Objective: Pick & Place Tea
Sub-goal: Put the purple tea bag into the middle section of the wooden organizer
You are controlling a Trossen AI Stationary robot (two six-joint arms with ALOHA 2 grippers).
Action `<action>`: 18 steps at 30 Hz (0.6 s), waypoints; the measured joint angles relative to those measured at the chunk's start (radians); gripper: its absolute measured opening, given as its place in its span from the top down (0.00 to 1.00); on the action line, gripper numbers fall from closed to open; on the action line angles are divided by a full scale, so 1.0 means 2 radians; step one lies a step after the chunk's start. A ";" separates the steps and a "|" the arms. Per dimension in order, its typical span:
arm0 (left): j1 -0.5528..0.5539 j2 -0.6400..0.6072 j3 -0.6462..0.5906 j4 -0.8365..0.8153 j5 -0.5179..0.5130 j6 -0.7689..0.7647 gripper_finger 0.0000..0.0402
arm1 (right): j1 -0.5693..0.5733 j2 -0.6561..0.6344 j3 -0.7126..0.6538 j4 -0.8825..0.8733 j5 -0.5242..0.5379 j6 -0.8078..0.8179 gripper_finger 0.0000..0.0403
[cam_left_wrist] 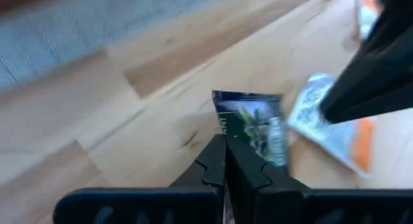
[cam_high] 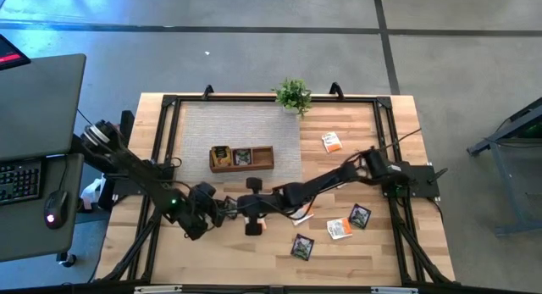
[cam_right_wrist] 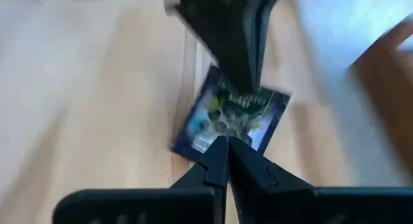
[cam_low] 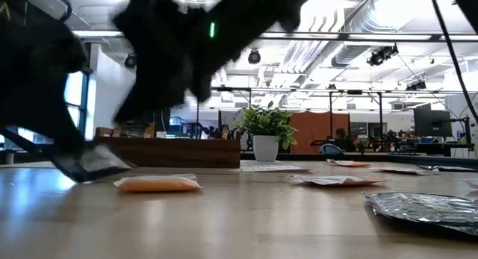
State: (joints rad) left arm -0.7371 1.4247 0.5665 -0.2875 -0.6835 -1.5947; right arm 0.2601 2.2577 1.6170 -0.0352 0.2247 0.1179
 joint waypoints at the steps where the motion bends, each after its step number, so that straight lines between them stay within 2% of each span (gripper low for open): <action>1: 0.003 -0.009 0.014 -0.039 -0.002 0.001 1.00 | 0.001 -0.012 0.001 -0.013 0.008 -0.003 0.97; 6: 0.036 -0.040 0.095 -0.208 -0.003 0.053 1.00 | 0.016 -0.058 0.001 -0.125 0.070 -0.003 0.98; 10: 0.090 -0.040 0.162 -0.286 0.000 0.155 1.00 | 0.037 -0.104 0.001 -0.225 0.135 0.010 0.99; 15: 0.174 -0.040 0.225 -0.284 0.016 0.316 1.00 | 0.055 -0.145 0.001 -0.355 0.139 0.040 0.99; 18: 0.223 -0.040 0.248 -0.259 0.037 0.402 1.00 | 0.063 -0.158 0.001 -0.397 0.175 0.075 0.98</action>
State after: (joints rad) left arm -0.2919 1.3449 1.0622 -0.8056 -0.6098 -0.7898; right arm 0.3858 1.9426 1.6199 -0.8283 0.5742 0.2678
